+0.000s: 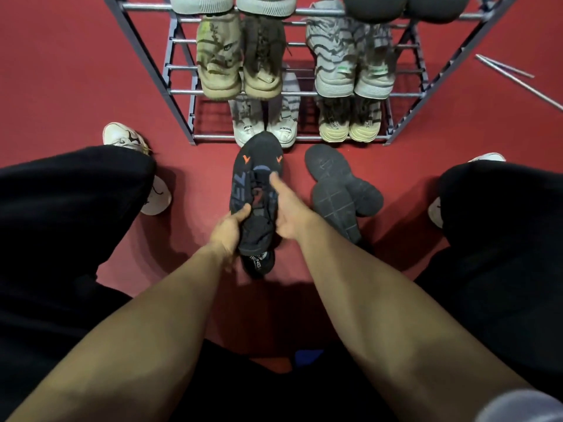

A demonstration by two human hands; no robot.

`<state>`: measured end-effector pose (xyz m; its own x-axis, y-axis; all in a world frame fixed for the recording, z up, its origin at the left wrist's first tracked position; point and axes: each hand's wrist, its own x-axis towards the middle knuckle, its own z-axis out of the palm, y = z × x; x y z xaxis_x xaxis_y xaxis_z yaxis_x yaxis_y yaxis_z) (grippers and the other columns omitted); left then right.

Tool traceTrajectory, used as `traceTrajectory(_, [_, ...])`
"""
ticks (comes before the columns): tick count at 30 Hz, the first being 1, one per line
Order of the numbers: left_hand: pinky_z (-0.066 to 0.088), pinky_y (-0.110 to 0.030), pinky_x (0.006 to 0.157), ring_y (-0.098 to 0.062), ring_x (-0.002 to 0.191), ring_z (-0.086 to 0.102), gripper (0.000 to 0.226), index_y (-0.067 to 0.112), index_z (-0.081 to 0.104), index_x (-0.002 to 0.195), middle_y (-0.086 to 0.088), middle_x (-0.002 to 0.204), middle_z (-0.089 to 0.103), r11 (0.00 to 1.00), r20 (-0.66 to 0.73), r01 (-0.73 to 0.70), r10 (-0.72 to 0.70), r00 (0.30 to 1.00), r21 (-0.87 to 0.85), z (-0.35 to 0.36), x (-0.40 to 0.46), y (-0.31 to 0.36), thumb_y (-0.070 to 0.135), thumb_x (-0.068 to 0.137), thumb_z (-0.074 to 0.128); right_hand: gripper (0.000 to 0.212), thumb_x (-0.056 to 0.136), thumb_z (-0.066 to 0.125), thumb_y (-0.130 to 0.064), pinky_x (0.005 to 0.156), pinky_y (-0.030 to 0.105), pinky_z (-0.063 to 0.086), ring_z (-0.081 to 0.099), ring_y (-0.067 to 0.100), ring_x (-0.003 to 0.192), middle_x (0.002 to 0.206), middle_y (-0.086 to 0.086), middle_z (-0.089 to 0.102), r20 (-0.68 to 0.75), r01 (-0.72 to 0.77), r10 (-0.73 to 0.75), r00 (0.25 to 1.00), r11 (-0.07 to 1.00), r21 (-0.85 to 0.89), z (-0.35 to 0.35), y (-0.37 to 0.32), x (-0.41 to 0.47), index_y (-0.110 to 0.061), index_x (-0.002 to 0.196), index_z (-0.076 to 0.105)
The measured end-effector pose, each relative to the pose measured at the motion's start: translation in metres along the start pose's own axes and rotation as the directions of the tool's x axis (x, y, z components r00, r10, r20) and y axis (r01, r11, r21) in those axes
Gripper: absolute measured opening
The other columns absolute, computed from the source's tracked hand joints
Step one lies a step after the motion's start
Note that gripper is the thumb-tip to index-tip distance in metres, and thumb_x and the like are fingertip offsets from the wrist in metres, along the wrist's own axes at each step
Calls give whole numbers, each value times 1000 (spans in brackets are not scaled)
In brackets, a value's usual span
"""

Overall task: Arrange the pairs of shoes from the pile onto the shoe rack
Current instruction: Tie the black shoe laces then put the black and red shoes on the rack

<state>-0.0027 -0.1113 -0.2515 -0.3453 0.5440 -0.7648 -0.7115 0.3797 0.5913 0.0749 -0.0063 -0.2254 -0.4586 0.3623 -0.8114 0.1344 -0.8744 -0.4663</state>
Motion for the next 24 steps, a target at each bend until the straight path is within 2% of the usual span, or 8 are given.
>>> traceTrajectory(4, [50,-47,100,-31,107,67,32,11,64,116,-15,116,69,984,-114,-46,66,991,170,-5,-4,-9,31,91,62,35,101,47,-35,86,42,55,68,29,104,120,9,69,-206,97,-139,969,975,-201,-12,21,5,-11,123,62])
traceTrajectory(9, [50,-36,96,-25,106,63,45,9,59,122,-10,123,64,937,-246,110,-27,969,331,-14,0,-27,42,91,61,14,99,54,-18,69,29,52,58,18,73,87,1,61,-288,173,-170,942,985,-14,-38,23,0,-15,113,59])
traceTrajectory(12, [37,-39,104,-35,127,42,66,9,40,139,-16,141,44,435,-411,274,259,874,858,-16,-4,-26,42,86,62,14,100,52,-12,72,30,54,51,13,65,79,2,54,-285,187,-188,940,982,-33,-38,14,-1,-12,114,55])
traceTrajectory(14, [36,-43,103,-37,124,42,65,13,39,140,-13,141,41,219,-192,74,590,784,973,-10,-12,-19,29,81,60,15,101,50,-10,71,30,54,51,13,66,78,3,51,-240,179,-199,950,979,-102,-28,13,-2,-10,115,54])
traceTrajectory(16, [36,-40,104,-33,121,45,62,18,44,138,-5,141,47,83,149,-264,647,748,961,5,-12,-12,19,77,54,9,101,49,-11,62,23,53,52,11,64,77,2,53,-215,184,-216,952,970,-157,-18,14,-1,-12,105,57])
traceTrajectory(18, [35,-39,104,-32,120,45,61,22,44,141,-2,139,53,100,261,-377,559,787,921,24,-6,-11,15,81,52,16,101,50,-11,47,15,47,48,5,52,74,0,56,-207,206,-251,946,955,-213,-13,14,0,-16,91,61])
traceTrajectory(21, [41,-41,91,-39,109,52,33,20,57,124,-16,113,66,150,181,-293,507,843,944,31,9,-8,22,92,48,19,100,49,-12,40,15,40,47,5,50,77,2,60,-190,224,-283,940,934,-279,-13,10,-3,-17,89,64])
traceTrajectory(24, [41,-42,82,-42,100,54,27,12,61,97,-24,97,66,157,104,-211,508,855,965,18,20,-5,34,98,44,35,94,53,-16,78,32,53,63,25,97,120,14,61,-341,163,-516,786,704,-691,-23,7,-4,-8,127,58])
